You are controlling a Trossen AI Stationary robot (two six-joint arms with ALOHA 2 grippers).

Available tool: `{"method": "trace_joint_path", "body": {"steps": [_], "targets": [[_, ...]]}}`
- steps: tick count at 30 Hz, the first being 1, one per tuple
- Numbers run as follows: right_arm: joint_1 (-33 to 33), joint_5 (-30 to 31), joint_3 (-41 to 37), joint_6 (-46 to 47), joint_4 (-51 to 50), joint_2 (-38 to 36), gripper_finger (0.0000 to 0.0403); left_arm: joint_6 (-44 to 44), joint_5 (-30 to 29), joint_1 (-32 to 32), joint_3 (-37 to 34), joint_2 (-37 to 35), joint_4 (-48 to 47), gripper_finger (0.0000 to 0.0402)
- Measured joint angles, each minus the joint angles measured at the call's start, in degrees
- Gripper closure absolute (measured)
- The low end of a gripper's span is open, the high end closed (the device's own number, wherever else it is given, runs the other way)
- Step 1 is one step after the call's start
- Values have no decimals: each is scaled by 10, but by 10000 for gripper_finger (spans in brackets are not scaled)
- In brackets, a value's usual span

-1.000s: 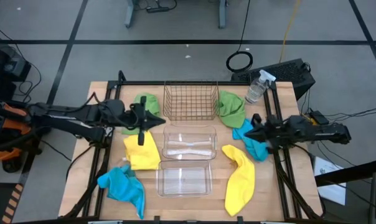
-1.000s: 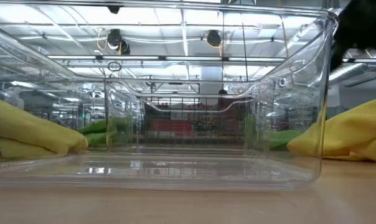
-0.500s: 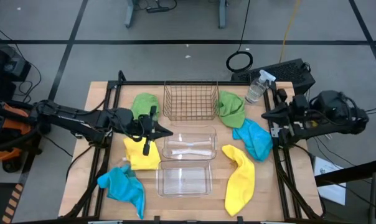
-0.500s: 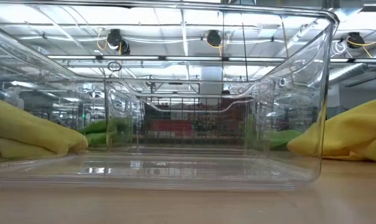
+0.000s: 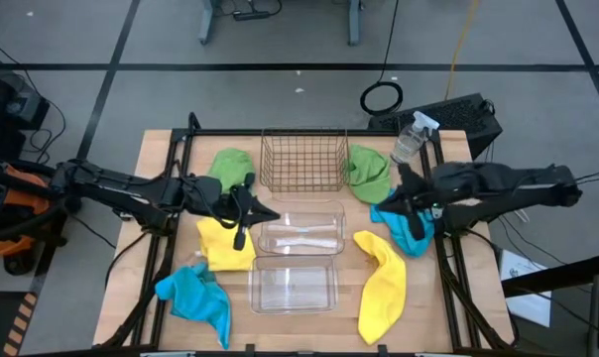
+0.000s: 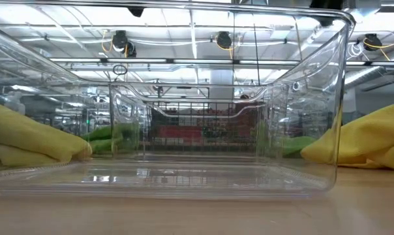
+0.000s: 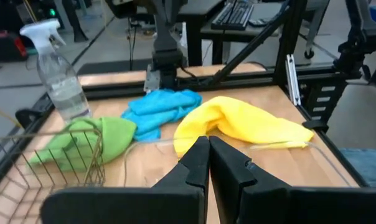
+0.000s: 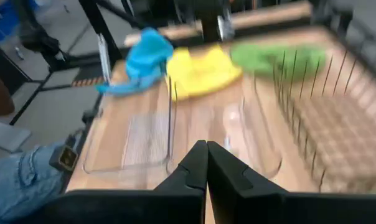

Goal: Sort microfiber towel by color & place in baskets
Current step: Put the left yellow towel into the bottom transparent bin

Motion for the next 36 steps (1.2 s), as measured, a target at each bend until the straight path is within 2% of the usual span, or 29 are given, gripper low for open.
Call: {"method": "trace_joint_path", "body": {"steps": [6,12,18,22,26,33,36], "targets": [[31,4,-65,82,-6,20,403,-55,25,-1,1,-1,-58,384],[70,8,-135,138,41,32,403,-136,35,-22,59,-1,-262,384],[110,66,-180,219,56,40,403,-216,38,-98,98,-2,-378,384],[142,114,-197,281,55,42,403,-293,38,-147,92,-1,-417,384],[181,203,-197,319,60,49,403,-372,34,-196,77,-1,-434,384],[269,291,-197,395,66,86,403,-467,-31,-301,55,17,-433,384],[310,329,-197,418,69,113,403,-473,-88,-324,48,34,-433,384]]}}
